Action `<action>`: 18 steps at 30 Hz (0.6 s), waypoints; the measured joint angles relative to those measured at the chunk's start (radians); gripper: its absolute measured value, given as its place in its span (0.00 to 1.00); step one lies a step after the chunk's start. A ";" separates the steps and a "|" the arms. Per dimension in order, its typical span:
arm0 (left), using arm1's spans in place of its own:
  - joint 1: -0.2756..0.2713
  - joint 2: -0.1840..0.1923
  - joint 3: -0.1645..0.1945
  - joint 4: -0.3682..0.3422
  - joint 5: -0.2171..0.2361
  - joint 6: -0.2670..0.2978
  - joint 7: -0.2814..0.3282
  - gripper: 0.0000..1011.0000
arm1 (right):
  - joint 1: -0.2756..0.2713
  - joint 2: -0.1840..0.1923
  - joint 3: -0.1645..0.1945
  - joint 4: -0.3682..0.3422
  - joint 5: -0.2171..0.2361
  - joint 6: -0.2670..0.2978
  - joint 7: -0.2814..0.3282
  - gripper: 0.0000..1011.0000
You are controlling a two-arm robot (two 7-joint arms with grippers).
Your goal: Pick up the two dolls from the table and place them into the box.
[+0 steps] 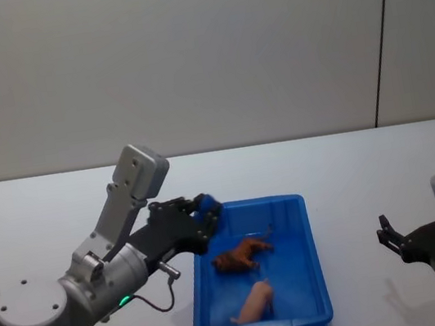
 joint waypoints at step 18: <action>-0.027 -0.040 0.020 0.053 -0.068 -0.073 -0.107 0.75 | 0.000 0.000 0.000 0.000 0.000 0.000 0.000 0.99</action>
